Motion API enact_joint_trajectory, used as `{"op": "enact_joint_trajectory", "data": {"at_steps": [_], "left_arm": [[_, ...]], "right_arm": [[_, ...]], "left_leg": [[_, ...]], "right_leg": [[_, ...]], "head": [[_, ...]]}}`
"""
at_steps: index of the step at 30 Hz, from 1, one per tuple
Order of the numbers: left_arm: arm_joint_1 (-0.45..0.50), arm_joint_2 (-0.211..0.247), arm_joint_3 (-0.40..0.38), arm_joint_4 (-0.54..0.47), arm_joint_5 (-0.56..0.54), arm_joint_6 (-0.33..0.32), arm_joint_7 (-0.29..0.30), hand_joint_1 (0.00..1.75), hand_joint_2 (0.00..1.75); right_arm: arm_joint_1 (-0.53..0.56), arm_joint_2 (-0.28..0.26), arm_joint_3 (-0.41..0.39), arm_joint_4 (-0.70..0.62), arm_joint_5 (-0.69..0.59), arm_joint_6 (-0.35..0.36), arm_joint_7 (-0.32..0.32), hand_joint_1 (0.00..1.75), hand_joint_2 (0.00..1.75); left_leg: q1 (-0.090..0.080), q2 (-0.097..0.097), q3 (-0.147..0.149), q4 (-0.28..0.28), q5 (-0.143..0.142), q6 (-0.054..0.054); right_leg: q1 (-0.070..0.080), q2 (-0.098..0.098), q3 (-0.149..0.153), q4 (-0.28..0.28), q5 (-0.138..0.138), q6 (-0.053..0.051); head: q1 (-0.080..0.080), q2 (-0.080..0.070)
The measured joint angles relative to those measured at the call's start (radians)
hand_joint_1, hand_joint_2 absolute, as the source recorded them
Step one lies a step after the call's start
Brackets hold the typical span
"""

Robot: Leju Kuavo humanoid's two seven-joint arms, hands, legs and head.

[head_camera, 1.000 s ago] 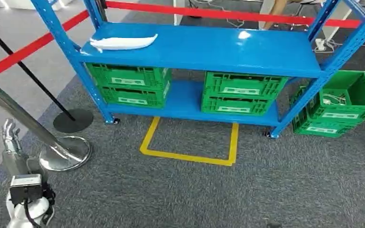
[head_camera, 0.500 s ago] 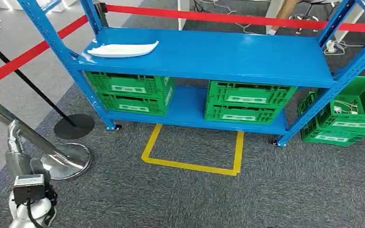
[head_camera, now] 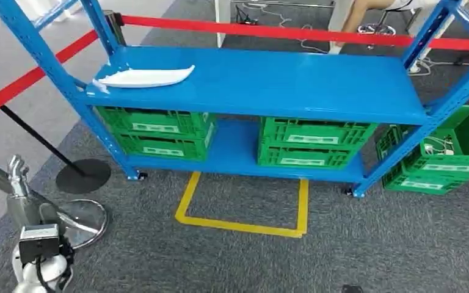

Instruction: Take the parts from the cabinet and place them on the table.

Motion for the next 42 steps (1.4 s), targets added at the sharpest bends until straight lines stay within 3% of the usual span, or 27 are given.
{"op": "enact_joint_trajectory", "data": {"at_steps": [2,3,5,6,7,9,11,12,13,15,17,18,20,21,22,23,26,27,28,29,32,33,36,37,38,41,42], "left_arm": [[-0.001,0.002,-0.002,0.0,-0.002,0.0,0.0,0.0,0.0],[-0.001,0.003,-0.003,0.0,-0.002,0.0,0.0,0.0,0.0],[0.0,0.003,-0.008,0.0,-0.005,-0.002,0.0,0.0,0.0],[0.003,0.003,-0.009,0.0,-0.006,-0.004,0.0,0.0,0.0],[0.004,0.004,-0.01,0.0,-0.008,-0.005,0.0,0.0,0.0],[0.005,0.007,-0.013,0.0,-0.015,-0.012,0.0,0.0,0.0],[0.004,0.01,-0.014,0.0,-0.021,-0.017,0.0,0.0,0.0],[0.004,0.012,-0.015,0.002,-0.022,-0.02,0.0,0.0,0.0],[0.005,0.013,-0.014,0.002,-0.022,-0.024,0.0,0.0,0.0],[0.006,0.019,-0.014,0.002,-0.022,-0.031,0.0,0.0,0.0],[0.006,0.025,-0.014,0.002,-0.022,-0.034,0.0,0.0,0.0],[0.005,0.026,-0.015,0.003,-0.022,-0.035,0.0,0.0,0.0],[0.01,0.03,-0.015,0.003,-0.023,-0.037,0.0,0.0,0.0],[0.013,0.032,-0.015,0.004,-0.022,-0.037,0.0,0.0,0.0],[0.016,0.032,-0.014,0.005,-0.022,-0.037,0.0,0.0,0.0],[0.018,0.032,-0.014,0.007,-0.022,-0.042,0.0,0.0,0.0],[0.016,0.031,-0.015,0.012,-0.021,-0.053,0.0,0.0,0.0],[0.012,0.031,-0.015,0.019,-0.021,-0.055,0.0,0.0,0.0],[0.008,0.03,-0.015,0.026,-0.021,-0.06,0.0,0.0,0.0],[0.007,0.027,-0.015,0.027,-0.021,-0.064,0.0,0.0,0.0],[-0.008,0.022,-0.018,0.033,-0.02,-0.069,0.0,0.0,0.0],[-0.018,0.022,-0.018,0.034,-0.019,-0.07,0.0,0.0,0.0],[-0.034,0.015,-0.024,0.043,-0.011,-0.076,0.0,0.0,0.0],[-0.035,0.014,-0.024,0.048,-0.008,-0.076,0.0,0.0,0.0],[-0.036,0.013,-0.024,0.051,-0.004,-0.074,0.0,0.0,0.0],[-0.041,0.009,-0.027,0.055,0.0,-0.064,0.0,0.0,0.0],[-0.045,0.009,-0.029,0.057,0.003,-0.061,0.0,0.0,0.0]], "right_arm": [[-0.005,0.0,-0.002,0.0,-0.002,0.0,0.007,0.0,0.0],[-0.008,0.001,-0.002,0.0,-0.004,0.002,0.013,0.0,0.0],[-0.006,0.004,-0.005,0.0,-0.003,0.003,0.026,0.0,0.0],[-0.002,0.004,-0.005,0.0,-0.002,0.003,0.03,0.0,0.0],[0.001,0.004,-0.005,0.0,-0.001,0.002,0.033,0.0,0.0],[0.002,0.005,-0.006,0.0,-0.001,0.002,0.034,0.0,0.0],[0.004,0.006,-0.009,0.001,-0.003,0.002,0.034,0.0,0.0],[0.002,0.01,-0.012,0.002,-0.004,0.003,0.034,0.0,0.0],[0.001,0.011,-0.013,0.002,-0.006,0.003,0.035,0.0,0.0],[0.003,0.017,-0.015,0.002,-0.007,0.006,0.035,0.0,0.0],[0.002,0.025,-0.017,0.002,-0.007,0.01,0.036,0.0,0.0],[0.0,0.027,-0.019,0.002,-0.006,0.013,0.042,0.0,0.0],[-0.001,0.035,-0.021,0.002,-0.004,0.015,0.051,0.0,0.0],[0.0,0.037,-0.022,0.002,-0.003,0.016,0.054,0.0,0.0],[0.002,0.039,-0.023,0.002,-0.003,0.016,0.058,0.0,0.0],[0.006,0.041,-0.024,0.002,-0.004,0.015,0.061,0.0,0.0],[0.006,0.042,-0.033,0.002,-0.024,0.003,0.069,0.0,0.0],[0.004,0.04,-0.041,0.001,-0.032,-0.002,0.071,0.0,0.0],[0.002,0.04,-0.048,0.001,-0.039,-0.006,0.072,0.0,0.0],[0.005,0.04,-0.057,0.001,-0.046,-0.009,0.075,0.0,0.0],[0.004,0.034,-0.075,-0.002,-0.049,-0.016,0.071,0.0,0.0],[0.002,0.033,-0.078,-0.003,-0.048,-0.017,0.066,0.0,0.0],[0.004,0.028,-0.086,-0.003,-0.048,-0.018,0.024,0.0,0.0],[0.005,0.023,-0.089,-0.003,-0.048,-0.018,0.008,0.0,0.0],[0.005,0.019,-0.09,-0.003,-0.047,-0.016,-0.008,0.0,0.0],[0.004,0.004,-0.094,-0.006,-0.037,-0.013,-0.053,0.0,0.0],[0.002,0.002,-0.096,-0.006,-0.037,-0.013,-0.06,0.0,0.0]], "left_leg": [[0.002,0.002,0.029,-0.002,-0.001,0.016],[0.001,0.002,0.035,-0.002,-0.009,0.021],[-0.002,0.001,0.046,-0.002,-0.025,0.025],[-0.003,0.0,0.056,-0.002,-0.034,0.026],[-0.004,-0.002,0.071,-0.002,-0.044,0.027],[-0.005,-0.004,0.107,-0.002,-0.067,0.024],[-0.004,-0.003,0.131,-0.005,-0.087,0.019],[-0.006,-0.006,0.138,-0.005,-0.093,0.014],[-0.005,-0.006,0.138,-0.016,-0.098,0.004],[-0.007,-0.006,0.151,-0.008,-0.078,-0.009],[-0.007,-0.005,0.15,0.011,-0.106,-0.017],[-0.005,-0.005,0.123,0.06,-0.138,-0.023],[0.001,-0.005,0.026,0.213,-0.202,-0.035],[0.004,-0.005,-0.016,0.264,-0.215,-0.042],[0.006,-0.005,-0.037,0.268,-0.198,-0.045],[0.008,-0.004,-0.035,0.232,-0.154,-0.046],[0.022,-0.004,0.036,-0.004,0.028,-0.06],[0.017,-0.002,0.038,-0.016,-0.027,-0.06],[0.016,-0.001,0.038,-0.011,-0.031,-0.04],[0.016,-0.001,0.037,-0.011,-0.007,-0.029],[0.019,-0.001,0.046,-0.013,-0.015,-0.006],[0.017,0.0,0.051,-0.013,-0.02,0.002],[0.01,0.001,0.063,-0.013,-0.034,0.015],[0.008,0.001,0.07,-0.013,-0.04,0.016],[0.007,0.0,0.08,-0.013,-0.046,0.016],[0.006,-0.001,0.115,-0.013,-0.071,0.008],[0.001,-0.002,0.119,-0.011,-0.078,0.002]], "right_leg": [[-0.001,-0.013,-0.011,0.048,-0.02,0.008],[-0.001,-0.017,-0.059,0.129,-0.034,0.01],[-0.001,-0.017,-0.162,0.275,-0.106,0.013],[0.0,-0.017,-0.197,0.306,-0.128,0.014],[0.0,-0.017,-0.212,0.293,-0.117,0.012],[0.003,-0.017,-0.189,0.161,-0.015,0.003],[0.01,-0.021,-0.166,0.029,0.127,-0.013],[0.011,-0.022,-0.165,0.025,0.082,-0.015],[0.015,-0.021,-0.161,0.024,0.079,-0.02],[0.014,-0.017,-0.148,-0.001,0.101,-0.038],[0.003,-0.018,-0.115,-0.012,0.115,-0.044],[0.001,-0.017,-0.109,-0.014,0.116,-0.046],[-0.001,-0.016,-0.107,-0.015,0.109,-0.048],[-0.003,-0.015,-0.104,-0.015,0.104,-0.046],[-0.005,-0.014,-0.1,-0.015,0.099,-0.044],[-0.008,-0.014,-0.092,-0.015,0.092,-0.04],[-0.015,-0.012,-0.079,-0.016,0.069,-0.021],[-0.014,-0.009,-0.066,-0.009,0.063,-0.014],[-0.009,-0.01,-0.072,-0.01,0.06,-0.007],[-0.008,-0.012,-0.079,-0.013,0.054,0.0],[-0.013,-0.016,-0.071,0.001,0.037,0.015],[-0.011,-0.018,-0.1,0.058,0.009,0.017],[-0.01,-0.018,-0.246,0.3,-0.076,0.019],[-0.01,-0.018,-0.275,0.328,-0.068,0.017],[-0.01,-0.018,-0.277,0.306,-0.033,0.014],[-0.008,-0.019,-0.188,0.058,0.136,0.004],[-0.006,-0.021,-0.171,0.026,0.132,0.003]], "head": [[0.001,0.0],[0.003,0.0],[0.005,0.0],[0.005,0.0],[0.005,0.0],[0.005,0.0],[0.005,0.0],[0.004,0.0],[0.005,0.0],[0.005,0.0],[0.002,0.0],[-0.007,0.0],[-0.007,0.0],[-0.006,0.0],[-0.006,0.0],[-0.007,0.0],[-0.008,0.0],[-0.012,0.0],[-0.019,0.0],[-0.013,0.0],[-0.01,0.0],[-0.008,0.0],[-0.007,0.0],[-0.006,0.0],[-0.007,0.0],[-0.006,0.0],[-0.006,0.0]]}}
